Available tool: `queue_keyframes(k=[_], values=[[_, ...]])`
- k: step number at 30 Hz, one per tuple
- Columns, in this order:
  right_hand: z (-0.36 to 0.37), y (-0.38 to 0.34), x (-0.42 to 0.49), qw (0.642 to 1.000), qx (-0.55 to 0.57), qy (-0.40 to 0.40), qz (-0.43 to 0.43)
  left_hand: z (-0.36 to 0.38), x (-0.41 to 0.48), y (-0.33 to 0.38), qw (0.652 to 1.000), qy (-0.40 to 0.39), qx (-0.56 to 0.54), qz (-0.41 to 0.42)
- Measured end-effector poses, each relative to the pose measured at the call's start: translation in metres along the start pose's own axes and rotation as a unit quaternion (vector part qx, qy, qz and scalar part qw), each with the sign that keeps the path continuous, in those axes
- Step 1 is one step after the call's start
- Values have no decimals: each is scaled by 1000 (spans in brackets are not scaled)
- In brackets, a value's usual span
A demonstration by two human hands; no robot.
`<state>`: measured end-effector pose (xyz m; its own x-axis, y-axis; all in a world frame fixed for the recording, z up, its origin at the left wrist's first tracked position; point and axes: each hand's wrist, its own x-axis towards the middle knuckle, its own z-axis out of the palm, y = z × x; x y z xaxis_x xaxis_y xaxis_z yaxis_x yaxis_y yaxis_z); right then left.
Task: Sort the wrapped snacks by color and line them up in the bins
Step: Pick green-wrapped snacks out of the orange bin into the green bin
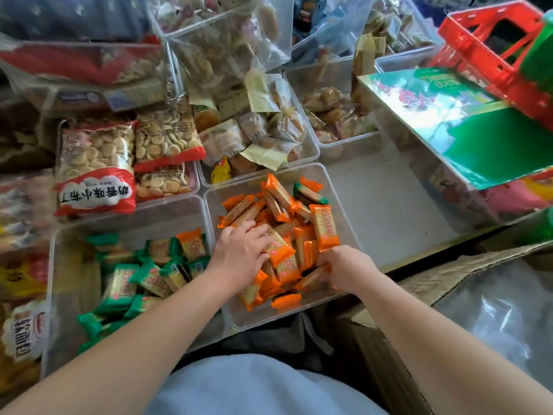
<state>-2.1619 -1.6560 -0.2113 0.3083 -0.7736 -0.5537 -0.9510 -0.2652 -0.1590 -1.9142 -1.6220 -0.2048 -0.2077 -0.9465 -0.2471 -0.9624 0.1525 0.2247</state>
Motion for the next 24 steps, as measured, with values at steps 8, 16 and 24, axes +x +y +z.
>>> queue_keyframes(k=[8, 16, 24], values=[[-30, 9, 3, 913, 370, 154, 75, -1, -6, -13, 989, 11, -144, -22], [-42, 8, -15, 903, 365, 197, 113, 0, -12, -1, 992, 18, -124, -28], [-52, 21, -57, 908, 310, 227, 165, 9, 21, 63, 978, -84, -132, 141]])
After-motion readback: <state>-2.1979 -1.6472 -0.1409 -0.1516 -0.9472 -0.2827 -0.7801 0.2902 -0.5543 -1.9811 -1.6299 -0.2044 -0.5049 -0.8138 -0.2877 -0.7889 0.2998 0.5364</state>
